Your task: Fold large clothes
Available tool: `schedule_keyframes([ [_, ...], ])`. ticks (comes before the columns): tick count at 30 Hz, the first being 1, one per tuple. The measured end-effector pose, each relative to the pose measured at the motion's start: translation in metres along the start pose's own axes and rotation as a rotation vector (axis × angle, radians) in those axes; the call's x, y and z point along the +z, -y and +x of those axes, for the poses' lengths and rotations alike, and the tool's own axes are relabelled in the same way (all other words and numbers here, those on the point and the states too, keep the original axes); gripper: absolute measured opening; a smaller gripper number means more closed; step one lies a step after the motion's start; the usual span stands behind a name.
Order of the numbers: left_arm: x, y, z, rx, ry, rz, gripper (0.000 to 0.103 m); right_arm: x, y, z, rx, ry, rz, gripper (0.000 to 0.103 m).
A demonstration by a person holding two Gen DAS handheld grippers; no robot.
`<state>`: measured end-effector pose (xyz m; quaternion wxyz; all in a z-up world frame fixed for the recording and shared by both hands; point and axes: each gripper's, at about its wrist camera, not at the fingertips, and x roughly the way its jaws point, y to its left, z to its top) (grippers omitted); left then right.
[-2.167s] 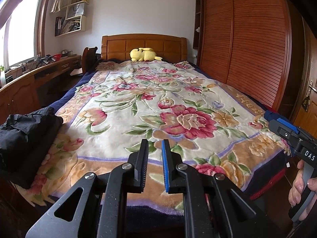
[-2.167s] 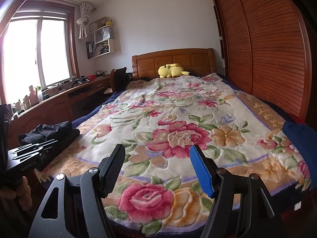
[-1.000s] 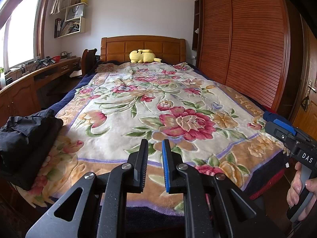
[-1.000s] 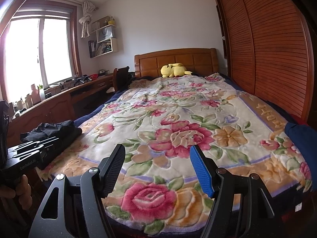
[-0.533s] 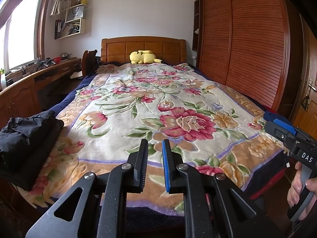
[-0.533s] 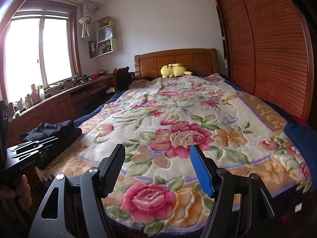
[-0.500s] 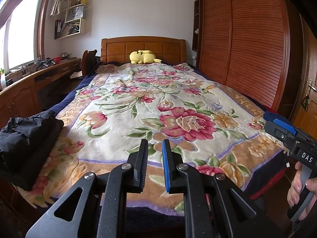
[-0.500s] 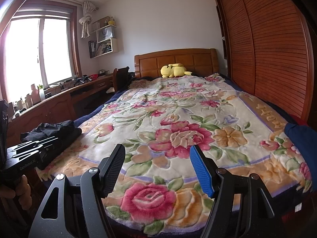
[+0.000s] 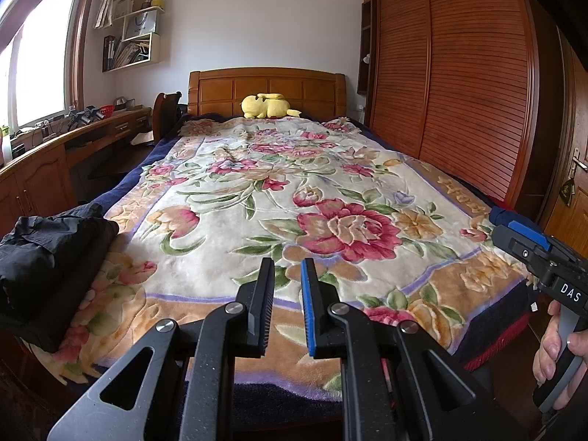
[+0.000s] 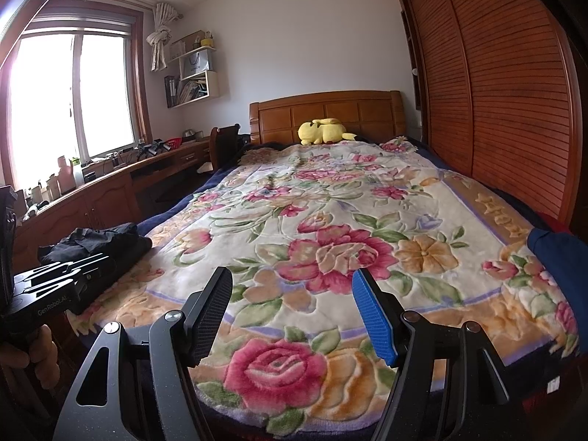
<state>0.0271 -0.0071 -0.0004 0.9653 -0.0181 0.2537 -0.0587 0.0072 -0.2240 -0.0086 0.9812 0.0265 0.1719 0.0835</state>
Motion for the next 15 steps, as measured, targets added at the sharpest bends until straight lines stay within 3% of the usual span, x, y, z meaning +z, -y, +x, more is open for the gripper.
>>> schedule_keyframes([
  [15,-0.0001,0.0003,-0.0009,0.001,-0.001,0.002,0.015,0.0001,-0.0006,-0.0005,0.000,0.001,0.000,0.070],
])
